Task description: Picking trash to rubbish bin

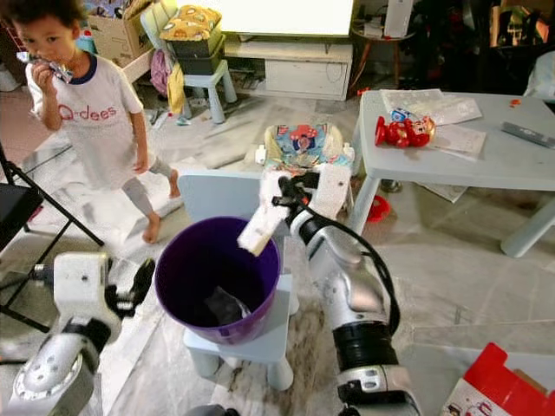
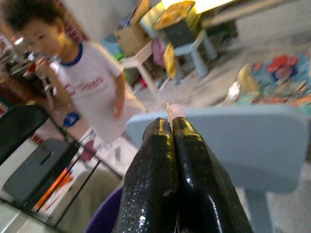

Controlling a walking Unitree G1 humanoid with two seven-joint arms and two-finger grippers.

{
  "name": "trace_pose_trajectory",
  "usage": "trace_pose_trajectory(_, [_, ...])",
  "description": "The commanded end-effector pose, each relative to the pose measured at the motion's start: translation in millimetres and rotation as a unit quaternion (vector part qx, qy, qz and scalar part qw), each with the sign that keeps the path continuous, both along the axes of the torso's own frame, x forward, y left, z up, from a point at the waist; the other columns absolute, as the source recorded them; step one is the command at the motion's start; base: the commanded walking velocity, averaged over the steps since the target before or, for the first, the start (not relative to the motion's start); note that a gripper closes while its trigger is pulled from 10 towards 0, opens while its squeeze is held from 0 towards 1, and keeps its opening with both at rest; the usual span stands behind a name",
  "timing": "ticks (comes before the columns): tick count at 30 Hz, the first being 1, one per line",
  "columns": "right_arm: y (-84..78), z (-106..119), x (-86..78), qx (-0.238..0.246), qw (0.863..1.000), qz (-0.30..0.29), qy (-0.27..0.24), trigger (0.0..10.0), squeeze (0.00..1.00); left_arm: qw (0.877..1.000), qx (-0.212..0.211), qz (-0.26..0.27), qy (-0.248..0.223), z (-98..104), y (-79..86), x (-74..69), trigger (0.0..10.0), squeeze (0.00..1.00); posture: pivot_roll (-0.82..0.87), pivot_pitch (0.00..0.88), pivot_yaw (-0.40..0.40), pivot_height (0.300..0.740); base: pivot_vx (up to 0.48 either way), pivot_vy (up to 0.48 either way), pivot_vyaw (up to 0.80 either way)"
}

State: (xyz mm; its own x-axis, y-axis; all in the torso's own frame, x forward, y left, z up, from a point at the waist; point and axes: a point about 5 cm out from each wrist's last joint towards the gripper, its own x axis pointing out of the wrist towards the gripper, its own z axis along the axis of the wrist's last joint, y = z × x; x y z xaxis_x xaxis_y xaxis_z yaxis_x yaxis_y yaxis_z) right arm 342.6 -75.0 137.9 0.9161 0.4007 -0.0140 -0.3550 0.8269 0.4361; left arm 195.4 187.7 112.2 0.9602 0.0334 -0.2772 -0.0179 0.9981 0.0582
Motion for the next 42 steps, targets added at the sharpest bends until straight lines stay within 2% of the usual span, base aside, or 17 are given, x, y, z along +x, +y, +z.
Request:
trace_pose_trajectory(1, [15.1, 2.4, 0.0, -0.005, 1.000, 0.028, -0.007, 0.0, 0.00, 1.000, 0.014, 0.005, -0.002, 2.4, 5.7, -3.1, 10.0, 0.00, 0.22, 0.055, 0.037, 0.740, 0.000, 0.000, 0.00])
trace_pose_trajectory(6, [29.4, -10.2, -8.1, -0.006, 0.998, 0.062, 0.015, 0.0, 0.00, 1.000, 0.020, 0.017, 0.004, 0.6, 10.8, -5.5, 10.0, 0.00, 0.23, 0.056, 0.031, 0.740, 0.000, 0.000, 0.00])
trace_pose_trajectory(12, [47.4, -25.3, -22.0, -0.026, 0.991, 0.125, 0.033, 0.0, 0.00, 1.000, 0.017, 0.012, 0.012, -0.2, 7.8, -7.2, 10.0, 0.00, 0.22, 0.063, 0.027, 0.740, 0.000, 0.000, 0.00])
trace_pose_trajectory(22, [60.2, -28.1, -30.0, -0.040, 0.989, 0.141, 0.020, 0.0, 0.00, 1.000, 0.008, 0.007, 0.013, 0.9, 3.0, -10.2, 10.0, 0.00, 0.23, 0.074, 0.016, 0.740, 0.000, 0.000, 0.00])
trace_pose_trajectory(29, [81.0, -34.5, -47.1, -0.065, 0.980, 0.189, 0.009, 0.0, 0.00, 1.000, 0.006, 0.012, 0.019, -0.5, 2.0, -14.9, 10.0, 0.00, 0.24, 0.080, -0.002, 0.740, 0.000, 0.000, 0.00])
trace_pose_trajectory(36, [84.2, -37.9, -50.8, -0.068, 0.979, 0.190, 0.004, 0.0, 0.00, 1.000, 0.000, 0.017, 0.022, -2.1, -0.1, -18.1, 10.0, 0.00, 0.25, 0.083, -0.014, 0.740, 0.000, 0.000, 0.00])
trace_pose_trajectory(42, [81.2, -29.7, -42.8, -0.064, 0.985, 0.160, -0.023, 0.0, 0.00, 0.999, -0.007, 0.026, 0.022, -3.5, -1.4, -18.8, 10.0, 0.00, 0.25, 0.082, -0.029, 0.740, 0.000, 0.000, 0.00])
